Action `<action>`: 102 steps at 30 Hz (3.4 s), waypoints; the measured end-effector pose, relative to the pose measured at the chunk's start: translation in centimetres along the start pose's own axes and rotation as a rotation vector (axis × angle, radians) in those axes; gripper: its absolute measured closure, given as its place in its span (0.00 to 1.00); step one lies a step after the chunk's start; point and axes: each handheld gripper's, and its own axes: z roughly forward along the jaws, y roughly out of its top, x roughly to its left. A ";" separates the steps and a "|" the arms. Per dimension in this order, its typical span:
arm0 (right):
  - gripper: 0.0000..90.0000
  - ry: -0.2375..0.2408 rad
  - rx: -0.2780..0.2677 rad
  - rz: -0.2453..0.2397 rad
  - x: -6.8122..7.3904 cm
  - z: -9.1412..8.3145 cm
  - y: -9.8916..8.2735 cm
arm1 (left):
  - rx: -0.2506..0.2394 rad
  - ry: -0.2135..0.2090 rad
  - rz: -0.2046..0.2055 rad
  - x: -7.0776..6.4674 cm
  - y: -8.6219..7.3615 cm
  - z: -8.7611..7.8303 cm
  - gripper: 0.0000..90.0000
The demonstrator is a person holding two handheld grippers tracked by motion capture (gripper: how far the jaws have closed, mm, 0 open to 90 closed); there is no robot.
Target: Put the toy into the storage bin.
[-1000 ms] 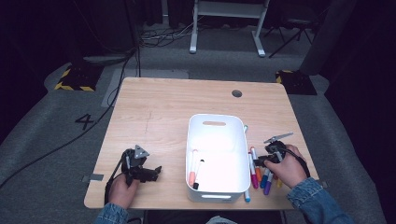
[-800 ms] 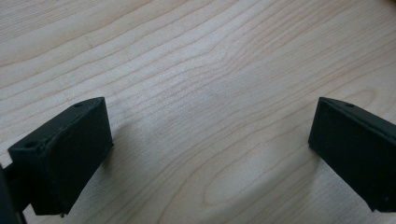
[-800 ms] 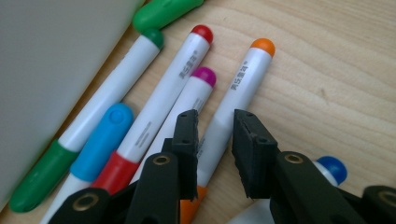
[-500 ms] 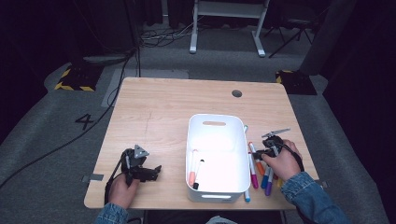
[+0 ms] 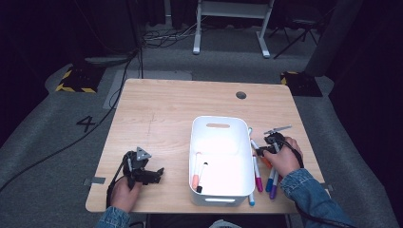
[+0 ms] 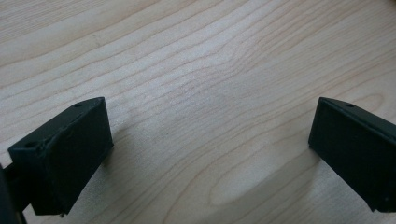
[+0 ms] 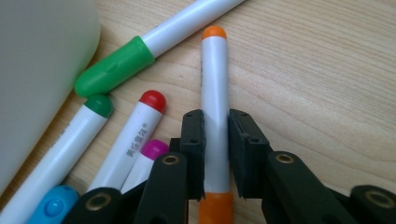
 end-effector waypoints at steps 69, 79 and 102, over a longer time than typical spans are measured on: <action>0.85 0.353 -0.210 -0.236 10.5 -14.0 2.1 | -0.001 0.013 -0.010 0.0 0.0 0.0 0.00; 0.85 0.430 -0.221 -0.292 13.0 -14.0 2.3 | -0.002 0.014 -0.011 0.0 0.0 0.0 0.00; 0.85 0.472 -0.099 -0.351 15.5 -12.5 0.7 | -0.003 0.010 -0.018 -0.1 0.0 0.0 0.00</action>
